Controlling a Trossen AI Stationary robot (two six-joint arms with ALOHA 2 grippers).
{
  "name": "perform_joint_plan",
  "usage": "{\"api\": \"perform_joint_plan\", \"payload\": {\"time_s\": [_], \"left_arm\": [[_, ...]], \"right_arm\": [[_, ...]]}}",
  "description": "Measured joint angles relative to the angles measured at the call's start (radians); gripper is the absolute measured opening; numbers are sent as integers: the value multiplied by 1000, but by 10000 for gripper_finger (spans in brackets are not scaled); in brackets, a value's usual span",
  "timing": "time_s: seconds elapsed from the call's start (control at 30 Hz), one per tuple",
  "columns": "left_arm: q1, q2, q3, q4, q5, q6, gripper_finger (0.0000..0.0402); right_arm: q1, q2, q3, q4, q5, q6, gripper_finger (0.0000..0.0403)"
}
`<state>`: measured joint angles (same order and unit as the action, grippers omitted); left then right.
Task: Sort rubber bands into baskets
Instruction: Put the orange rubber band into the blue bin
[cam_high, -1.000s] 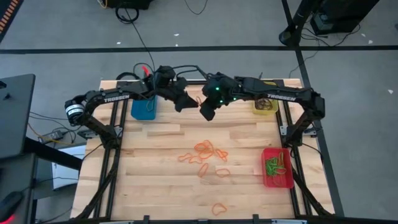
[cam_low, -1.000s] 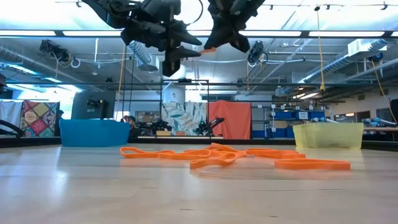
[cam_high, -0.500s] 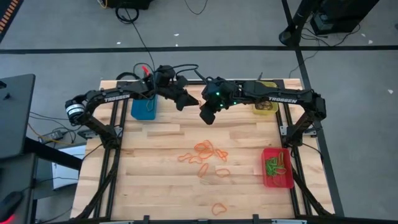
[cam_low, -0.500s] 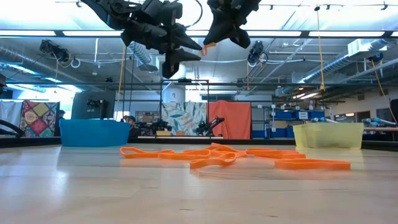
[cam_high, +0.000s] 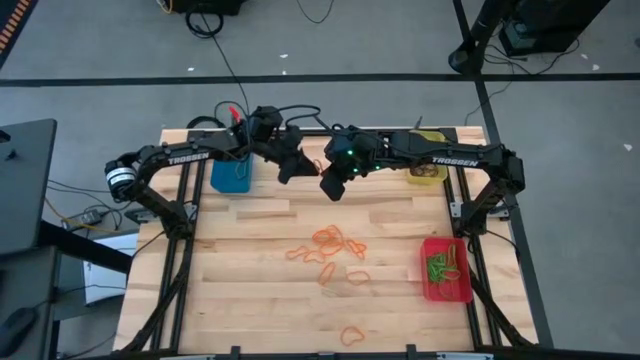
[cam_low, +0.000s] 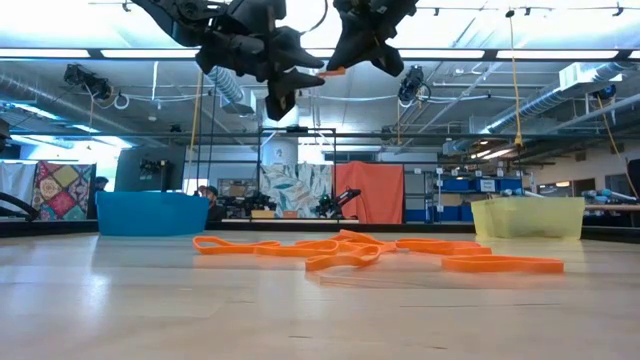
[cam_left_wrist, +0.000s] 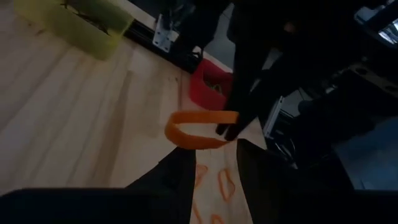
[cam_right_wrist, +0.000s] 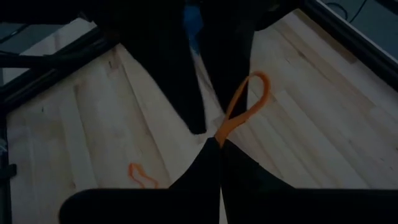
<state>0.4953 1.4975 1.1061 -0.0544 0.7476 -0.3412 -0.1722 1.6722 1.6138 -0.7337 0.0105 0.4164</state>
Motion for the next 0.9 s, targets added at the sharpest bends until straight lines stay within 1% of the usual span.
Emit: {"api": "perform_joint_plan", "payload": {"time_s": [0.07,0.13,0.2,0.3,0.33,0.43,0.53,0.63,0.73,0.8,0.9], "left_arm": [[0,0,0,1,-26,1,114],[0,0,0,1,-61,19,96],[1,0,0,1,-81,29,70],[2,0,0,6,-75,26,19],[2,0,0,7,-65,23,10],[2,0,0,7,-24,-1,8],[2,0,0,5,-7,-25,4],[8,0,0,4,-4,-55,9],[18,0,0,18,-4,-91,30],[30,0,0,44,-1,-110,53],[44,-1,0,72,41,-116,100]], "right_arm": [[0,0,0,0,0,0,6],[0,0,0,0,-1,11,6],[0,0,0,0,-3,19,7],[4,0,0,1,-3,19,7],[6,0,0,0,-3,18,7],[8,0,0,0,-3,14,8],[8,0,0,0,3,13,8],[8,0,0,1,19,11,8],[8,0,0,1,23,11,8],[9,1,0,4,23,10,8],[16,1,0,9,24,7,8]]}}
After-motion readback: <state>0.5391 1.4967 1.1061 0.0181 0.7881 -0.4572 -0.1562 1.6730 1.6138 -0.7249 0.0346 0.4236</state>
